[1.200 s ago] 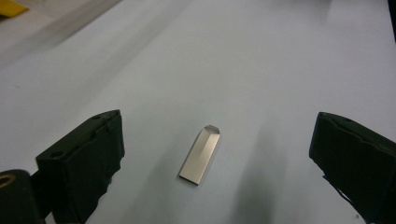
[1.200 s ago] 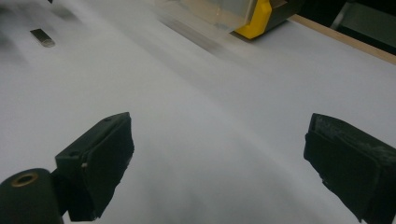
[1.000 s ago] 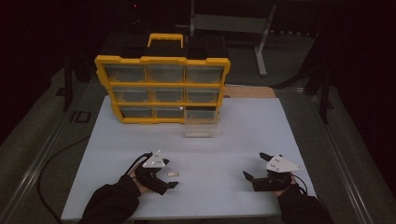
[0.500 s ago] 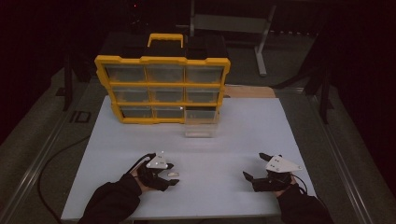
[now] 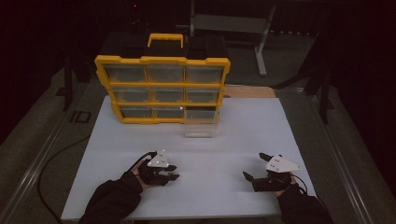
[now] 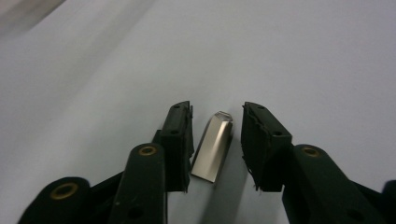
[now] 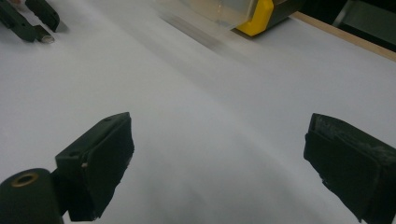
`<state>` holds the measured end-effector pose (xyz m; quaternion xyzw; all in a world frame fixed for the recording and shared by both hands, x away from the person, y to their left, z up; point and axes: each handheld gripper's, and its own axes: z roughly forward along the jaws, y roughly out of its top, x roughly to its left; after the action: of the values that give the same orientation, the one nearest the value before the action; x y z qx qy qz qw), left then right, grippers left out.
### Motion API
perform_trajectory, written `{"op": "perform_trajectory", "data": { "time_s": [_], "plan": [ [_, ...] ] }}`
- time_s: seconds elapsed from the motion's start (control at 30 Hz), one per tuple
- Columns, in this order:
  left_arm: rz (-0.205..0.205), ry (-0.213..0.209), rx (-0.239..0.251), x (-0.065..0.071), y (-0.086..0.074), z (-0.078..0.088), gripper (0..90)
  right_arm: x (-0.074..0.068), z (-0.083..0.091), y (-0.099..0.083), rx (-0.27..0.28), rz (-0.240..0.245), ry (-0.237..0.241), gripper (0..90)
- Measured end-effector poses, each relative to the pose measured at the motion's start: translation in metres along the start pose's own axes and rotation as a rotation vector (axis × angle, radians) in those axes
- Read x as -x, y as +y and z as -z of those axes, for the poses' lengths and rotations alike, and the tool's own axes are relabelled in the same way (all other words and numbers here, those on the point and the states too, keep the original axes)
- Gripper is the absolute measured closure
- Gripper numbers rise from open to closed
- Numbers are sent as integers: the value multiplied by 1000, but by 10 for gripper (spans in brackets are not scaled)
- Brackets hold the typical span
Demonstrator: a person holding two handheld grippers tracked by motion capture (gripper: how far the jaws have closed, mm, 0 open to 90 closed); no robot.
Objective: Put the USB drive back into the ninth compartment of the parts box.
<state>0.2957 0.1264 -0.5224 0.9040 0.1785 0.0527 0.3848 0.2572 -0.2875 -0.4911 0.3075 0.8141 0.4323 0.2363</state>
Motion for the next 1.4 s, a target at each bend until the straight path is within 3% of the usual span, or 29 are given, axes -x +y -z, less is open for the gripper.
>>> {"op": "perform_trajectory", "data": {
  "time_s": [0.4,0.83,1.4],
  "plan": [
    [-40,3,-2,2,-1,0,772,1,0,0,3,-8,1,87],
    [-8,-14,-18,2,5,1,786,0,1,1,7,-1,0,87],
    [-21,-31,10,2,33,12,786,-1,2,1,8,0,2,87]
  ]
}}
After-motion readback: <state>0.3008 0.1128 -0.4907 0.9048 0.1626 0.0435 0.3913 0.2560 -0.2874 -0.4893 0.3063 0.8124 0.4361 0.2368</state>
